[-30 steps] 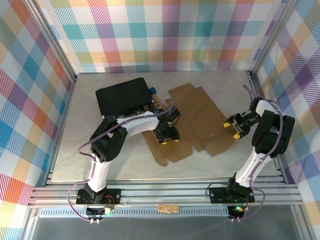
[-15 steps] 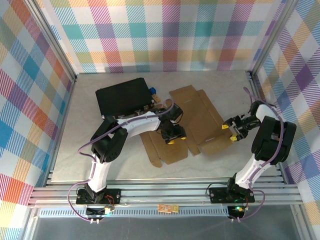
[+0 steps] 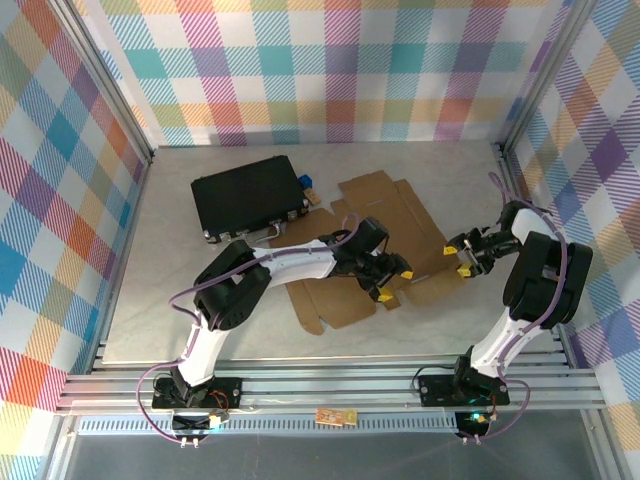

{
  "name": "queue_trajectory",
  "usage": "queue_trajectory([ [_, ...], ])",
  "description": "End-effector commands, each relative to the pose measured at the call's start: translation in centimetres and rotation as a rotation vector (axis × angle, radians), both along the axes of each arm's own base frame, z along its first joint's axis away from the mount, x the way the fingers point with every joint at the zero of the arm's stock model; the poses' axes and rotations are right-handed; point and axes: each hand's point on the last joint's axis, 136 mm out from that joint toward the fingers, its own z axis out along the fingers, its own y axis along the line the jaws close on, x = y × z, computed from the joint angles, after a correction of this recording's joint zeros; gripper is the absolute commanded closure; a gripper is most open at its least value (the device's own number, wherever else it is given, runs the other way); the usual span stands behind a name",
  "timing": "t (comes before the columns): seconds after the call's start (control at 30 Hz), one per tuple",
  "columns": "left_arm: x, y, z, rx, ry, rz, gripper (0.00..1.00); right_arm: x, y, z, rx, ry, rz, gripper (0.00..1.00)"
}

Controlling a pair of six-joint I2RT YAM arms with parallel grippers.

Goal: Fold the paper box

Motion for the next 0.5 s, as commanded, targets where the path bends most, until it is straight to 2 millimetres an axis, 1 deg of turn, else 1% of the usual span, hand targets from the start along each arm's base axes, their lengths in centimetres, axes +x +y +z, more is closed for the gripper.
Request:
queue_trajectory([
  [0.0, -0.3, -2.3, 0.3, -0.106, 0.102, 0.109, 0.32, -0.3, 0.7, 0.0, 0.046, 0.008, -0.007, 0.47],
  [0.07, -0.8, -3.1, -0.1, -0.136, 0.138, 0.133, 0.32, -0.4, 0.8, -0.1, 0.05, 0.011, -0.008, 0.47],
  [0.17, -1.0, -4.0, -0.1, -0.167, 0.156, 0.172, 0.33, -0.5, 0.8, -0.2, 0.052, 0.013, -0.01, 0.47],
  [0.23, -1.0, -4.4, 0.0, -0.177, 0.157, 0.184, 0.36, -0.5, 0.8, -0.1, 0.054, 0.012, -0.011, 0.48],
  [0.27, -0.9, -4.5, 0.0, -0.177, 0.155, 0.192, 0.39, -0.5, 0.8, -0.1, 0.052, 0.012, -0.011, 0.48],
  [0.3, -0.9, -4.5, 0.1, -0.177, 0.153, 0.199, 0.43, -0.4, 0.8, 0.1, 0.049, 0.008, -0.012, 0.48],
  [0.4, -0.6, -4.4, 0.3, -0.172, 0.142, 0.217, 0.63, -0.4, 0.3, 0.7, 0.025, -0.004, -0.02, 0.49],
  [0.43, -0.5, -4.3, 0.4, -0.17, 0.137, 0.221, 0.72, -0.3, 0.0, 1.0, 0.008, -0.008, -0.024, 0.49],
  [0.47, -0.4, -4.3, 0.6, -0.17, 0.132, 0.225, 0.84, -0.3, -0.4, 1.6, -0.017, -0.014, -0.028, 0.49],
])
